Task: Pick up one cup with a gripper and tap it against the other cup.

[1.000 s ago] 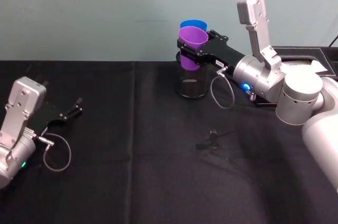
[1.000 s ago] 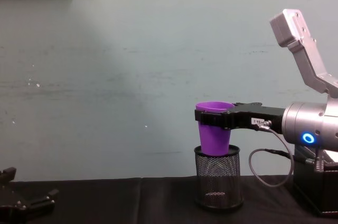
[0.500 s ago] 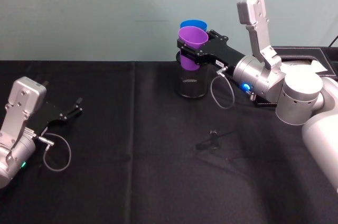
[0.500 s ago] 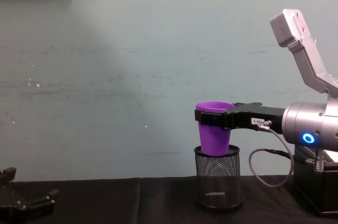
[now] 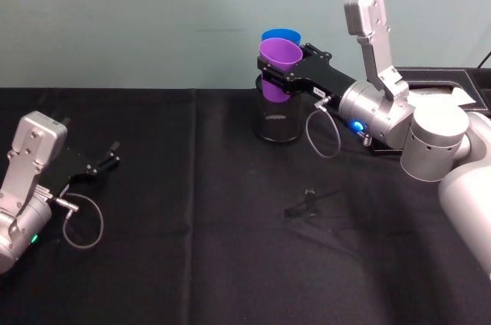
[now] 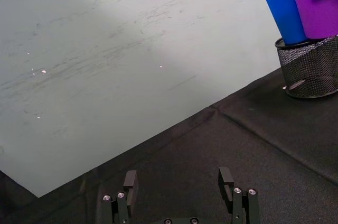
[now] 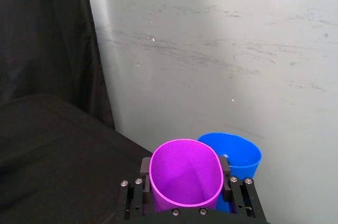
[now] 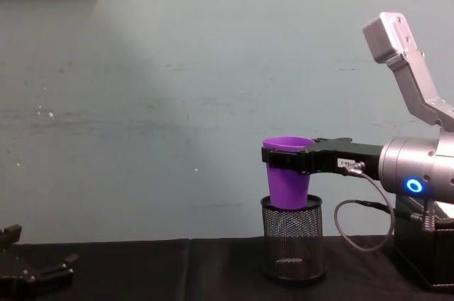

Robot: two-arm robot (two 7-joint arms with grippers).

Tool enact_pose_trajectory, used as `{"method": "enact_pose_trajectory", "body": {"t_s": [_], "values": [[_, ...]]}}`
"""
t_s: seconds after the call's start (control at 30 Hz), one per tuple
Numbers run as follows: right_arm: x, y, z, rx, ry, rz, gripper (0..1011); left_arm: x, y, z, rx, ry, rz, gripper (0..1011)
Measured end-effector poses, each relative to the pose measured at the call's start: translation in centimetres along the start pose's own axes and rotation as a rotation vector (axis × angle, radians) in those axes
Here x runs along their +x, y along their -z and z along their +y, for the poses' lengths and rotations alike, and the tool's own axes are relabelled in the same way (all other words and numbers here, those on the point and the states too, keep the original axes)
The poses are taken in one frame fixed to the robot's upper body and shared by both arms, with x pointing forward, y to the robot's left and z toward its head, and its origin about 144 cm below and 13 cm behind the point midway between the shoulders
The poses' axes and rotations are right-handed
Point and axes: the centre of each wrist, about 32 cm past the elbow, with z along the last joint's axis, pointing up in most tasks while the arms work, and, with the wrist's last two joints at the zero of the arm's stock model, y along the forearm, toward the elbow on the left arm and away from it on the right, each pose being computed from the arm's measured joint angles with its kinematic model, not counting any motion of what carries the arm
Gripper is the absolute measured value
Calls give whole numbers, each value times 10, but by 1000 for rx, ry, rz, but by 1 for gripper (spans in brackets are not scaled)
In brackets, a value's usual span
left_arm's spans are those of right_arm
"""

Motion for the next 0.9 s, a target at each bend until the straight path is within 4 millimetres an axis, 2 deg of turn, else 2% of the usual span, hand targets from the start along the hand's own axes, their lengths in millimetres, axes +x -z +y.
{"method": "enact_pose_trajectory", "body": {"t_s": [0.9], "values": [[0, 0, 0, 0, 0, 0, 730, 0, 0, 0, 0, 0, 0, 1000]]}}
